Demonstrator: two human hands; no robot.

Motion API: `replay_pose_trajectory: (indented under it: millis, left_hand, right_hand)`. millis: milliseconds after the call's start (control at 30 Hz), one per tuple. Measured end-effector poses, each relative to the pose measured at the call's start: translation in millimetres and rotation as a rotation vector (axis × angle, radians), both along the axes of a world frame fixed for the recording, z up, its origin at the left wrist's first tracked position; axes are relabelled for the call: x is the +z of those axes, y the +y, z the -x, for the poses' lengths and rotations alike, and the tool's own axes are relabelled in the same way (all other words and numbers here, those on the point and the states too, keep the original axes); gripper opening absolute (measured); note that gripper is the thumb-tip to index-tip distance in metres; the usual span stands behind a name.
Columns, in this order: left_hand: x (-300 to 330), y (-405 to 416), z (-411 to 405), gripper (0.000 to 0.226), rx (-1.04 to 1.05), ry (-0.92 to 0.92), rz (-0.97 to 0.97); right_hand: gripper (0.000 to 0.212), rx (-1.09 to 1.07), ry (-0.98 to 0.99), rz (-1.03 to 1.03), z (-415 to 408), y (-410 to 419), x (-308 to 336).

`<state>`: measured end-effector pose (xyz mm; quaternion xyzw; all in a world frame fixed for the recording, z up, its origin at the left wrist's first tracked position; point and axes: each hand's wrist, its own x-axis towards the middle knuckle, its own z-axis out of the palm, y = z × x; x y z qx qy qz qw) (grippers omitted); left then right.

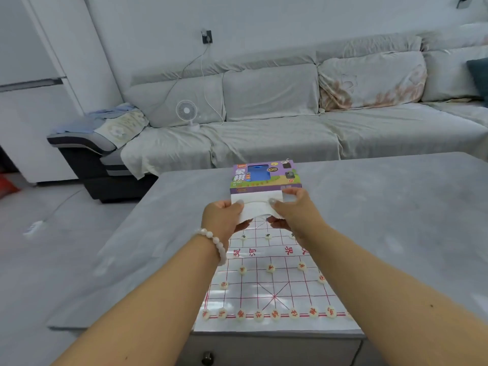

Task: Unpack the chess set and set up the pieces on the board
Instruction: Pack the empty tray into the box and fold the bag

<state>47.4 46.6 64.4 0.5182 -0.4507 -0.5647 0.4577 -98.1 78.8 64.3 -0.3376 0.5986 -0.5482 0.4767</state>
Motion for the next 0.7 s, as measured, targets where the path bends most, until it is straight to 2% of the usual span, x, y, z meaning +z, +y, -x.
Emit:
replay_pose_trajectory:
  millis: [133, 267, 333, 433, 700]
  left_hand:
    - [-9, -1, -40, 0.014, 0.155, -0.079, 0.034]
    - [-13, 7, -81, 0.032, 0.279, -0.082, 0.101]
    - [-14, 14, -105, 0.044, 0.243, -0.100, 0.167]
    - [-17, 28, -144, 0.033, 0.189, -0.193, 0.204]
    - [-38, 69, -256, 0.022, 0.480, -0.272, 0.094]
  right_hand:
    - [0.060, 0.130, -0.034, 0.034, -49, -6, -6]
    - [0.044, 0.122, 0.011, 0.054, -95, -17, -12]
    - [0.041, 0.167, 0.009, 0.037, -116, -20, -16]
    - [0.038, 0.245, 0.008, 0.031, -151, -18, -22]
    - [0.029, 0.471, 0.020, 0.017, -261, 4, -39]
